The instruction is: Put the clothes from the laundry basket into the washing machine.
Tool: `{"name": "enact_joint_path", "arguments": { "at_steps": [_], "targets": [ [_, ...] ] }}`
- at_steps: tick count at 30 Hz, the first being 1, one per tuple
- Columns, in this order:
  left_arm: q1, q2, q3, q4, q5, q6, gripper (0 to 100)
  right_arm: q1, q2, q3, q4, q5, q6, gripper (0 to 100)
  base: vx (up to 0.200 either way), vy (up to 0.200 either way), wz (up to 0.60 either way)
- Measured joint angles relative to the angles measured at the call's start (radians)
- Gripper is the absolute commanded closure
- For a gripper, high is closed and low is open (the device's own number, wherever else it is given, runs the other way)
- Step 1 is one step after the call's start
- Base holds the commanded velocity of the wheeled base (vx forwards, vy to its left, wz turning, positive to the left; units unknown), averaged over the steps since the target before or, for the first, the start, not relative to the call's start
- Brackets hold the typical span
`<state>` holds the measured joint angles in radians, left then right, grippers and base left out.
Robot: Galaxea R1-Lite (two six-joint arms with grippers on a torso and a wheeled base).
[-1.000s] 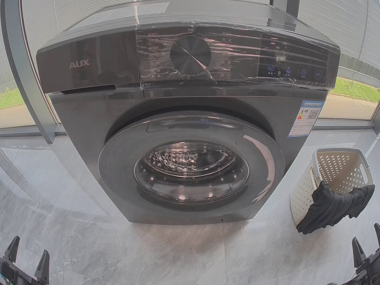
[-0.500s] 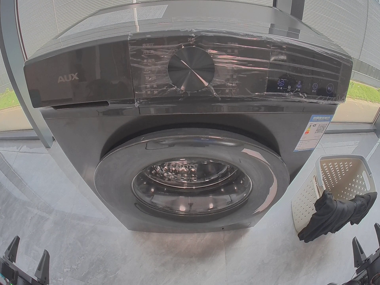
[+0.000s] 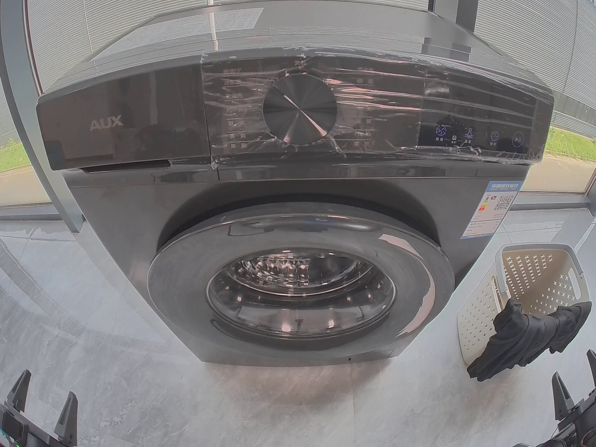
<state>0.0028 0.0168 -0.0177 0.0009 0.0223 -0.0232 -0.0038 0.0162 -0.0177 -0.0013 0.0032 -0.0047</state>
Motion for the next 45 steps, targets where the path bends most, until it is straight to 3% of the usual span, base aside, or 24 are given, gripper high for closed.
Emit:
{"name": "enact_joint_path", "arguments": {
  "at_steps": [15, 18, 26, 36, 45],
  "targets": [
    [0.0, 0.0, 0.0, 0.0, 0.001, -0.001, 0, 0.0, 0.0, 0.0, -0.016, 0.036, -0.037, 0, 0.0, 0.0, 0.0],
    [0.0, 0.0, 0.0, 0.0, 0.0, 0.0, 0, 0.001, 0.001, -0.037, -0.021, 0.046, -0.037, 0, 0.0, 0.0, 0.0],
    [0.0, 0.0, 0.0, 0.0, 0.0, 0.001, 0, 0.098, 0.16, -0.216, -0.02, 0.147, -0.032, 0, 0.0, 0.0, 0.0],
    [0.0, 0.0, 0.0, -0.001, 0.001, 0.001, 0, 0.31, 0.517, -0.28, -0.031, 0.29, -0.016, 0, 0.0, 0.0, 0.0],
    [0.0, 0.0, 0.0, -0.001, 0.001, 0.001, 0, 0.361, 0.817, -0.295, -0.245, 0.379, 0.035, 0, 0.0, 0.0, 0.0]
  ]
}}
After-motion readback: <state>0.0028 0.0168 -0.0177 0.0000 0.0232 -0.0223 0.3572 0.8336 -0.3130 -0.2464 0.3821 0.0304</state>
